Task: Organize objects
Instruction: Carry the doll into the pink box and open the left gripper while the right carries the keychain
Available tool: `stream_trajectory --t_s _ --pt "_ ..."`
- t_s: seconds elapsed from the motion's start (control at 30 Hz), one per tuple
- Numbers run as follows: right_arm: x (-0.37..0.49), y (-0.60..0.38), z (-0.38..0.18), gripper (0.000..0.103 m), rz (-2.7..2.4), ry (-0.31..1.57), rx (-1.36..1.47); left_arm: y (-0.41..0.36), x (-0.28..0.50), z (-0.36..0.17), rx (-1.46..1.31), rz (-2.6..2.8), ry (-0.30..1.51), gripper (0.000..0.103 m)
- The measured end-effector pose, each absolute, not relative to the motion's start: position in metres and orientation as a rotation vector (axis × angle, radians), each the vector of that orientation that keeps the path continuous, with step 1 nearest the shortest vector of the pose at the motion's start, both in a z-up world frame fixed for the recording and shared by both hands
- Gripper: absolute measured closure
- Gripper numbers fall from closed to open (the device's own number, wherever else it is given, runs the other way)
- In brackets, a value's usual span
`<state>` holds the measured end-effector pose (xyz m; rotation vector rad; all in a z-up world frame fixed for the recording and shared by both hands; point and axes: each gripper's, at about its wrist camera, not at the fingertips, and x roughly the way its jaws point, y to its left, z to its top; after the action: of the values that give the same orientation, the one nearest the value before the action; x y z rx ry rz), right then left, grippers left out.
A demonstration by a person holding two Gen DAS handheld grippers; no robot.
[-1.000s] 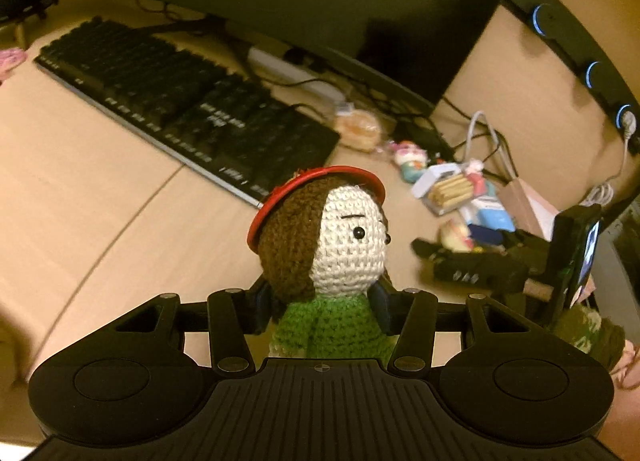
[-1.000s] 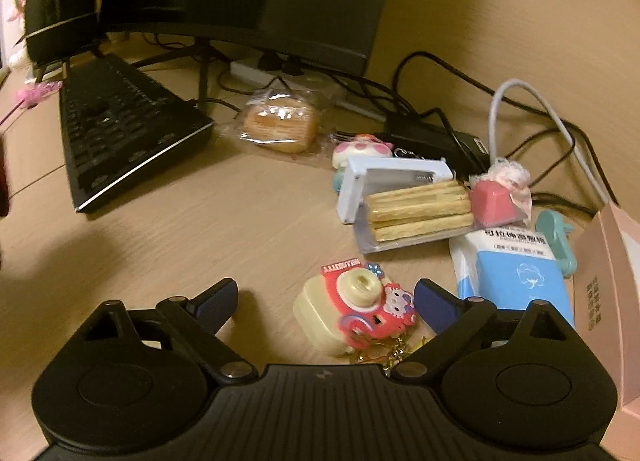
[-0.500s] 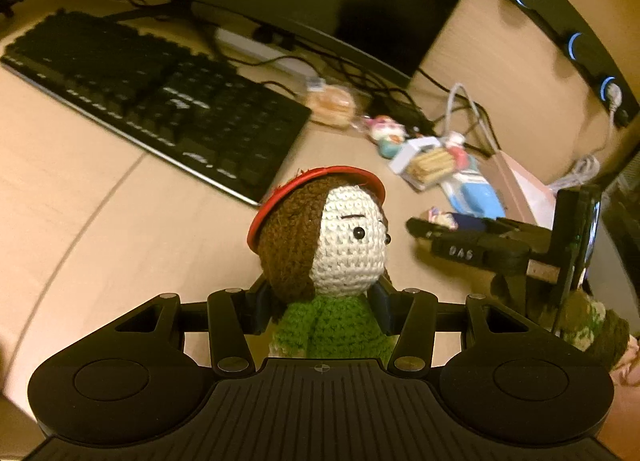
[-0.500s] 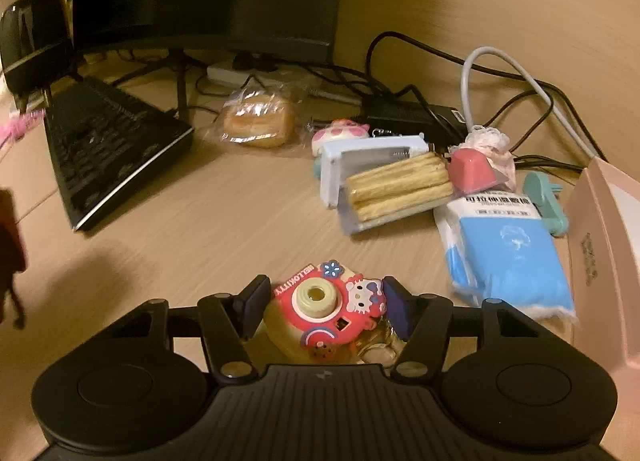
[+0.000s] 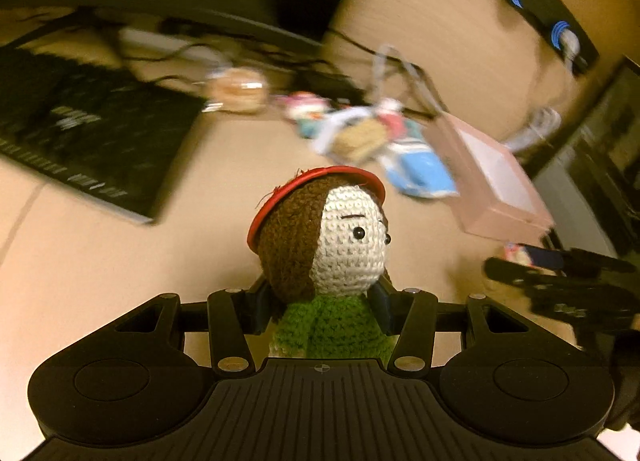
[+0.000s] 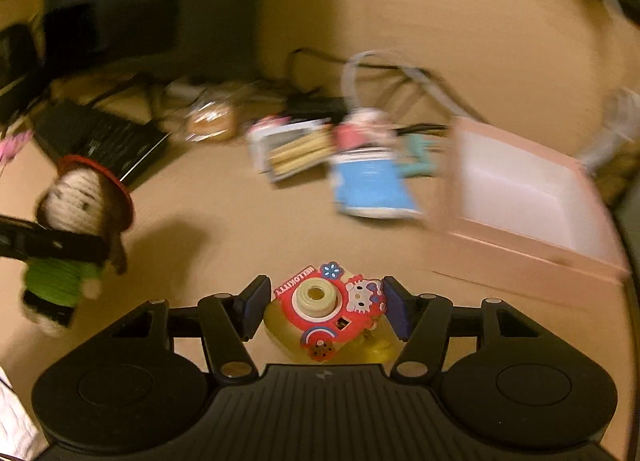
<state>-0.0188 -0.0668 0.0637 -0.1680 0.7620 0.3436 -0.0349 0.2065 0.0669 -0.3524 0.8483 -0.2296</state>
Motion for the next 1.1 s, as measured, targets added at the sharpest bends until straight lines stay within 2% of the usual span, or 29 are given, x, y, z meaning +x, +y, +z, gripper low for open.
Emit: stream_trajectory --t_s 0.17,0.37,0.53,0.7,0.93,1.1 --pt "-0.040 -0.130 0.101 0.042 0.218 0.715 -0.074 0.148 -0.008 0.084 -0.327 -0.363 0.807 0.049" --pt "-0.065 -0.187 0.136 0.042 0.141 0.561 -0.058 0.060 0.054 0.118 -0.304 -0.466 0.729 0.049" --pt "-0.063 -0.218 0.135 0.042 0.127 0.521 -0.001 -0.024 0.125 0.137 -0.259 -0.419 0.690 0.049" --pt "-0.061 -0.241 0.115 0.042 0.130 0.539 0.037 -0.095 0.172 0.108 -0.146 -0.343 0.708 0.049" --pt "-0.050 -0.263 0.103 0.042 0.144 0.583 0.031 -0.120 0.179 0.058 0.015 -0.228 0.918 0.047" --pt "-0.037 -0.271 0.100 0.042 0.161 0.612 0.031 -0.104 0.166 0.070 -0.045 -0.248 0.925 0.049"
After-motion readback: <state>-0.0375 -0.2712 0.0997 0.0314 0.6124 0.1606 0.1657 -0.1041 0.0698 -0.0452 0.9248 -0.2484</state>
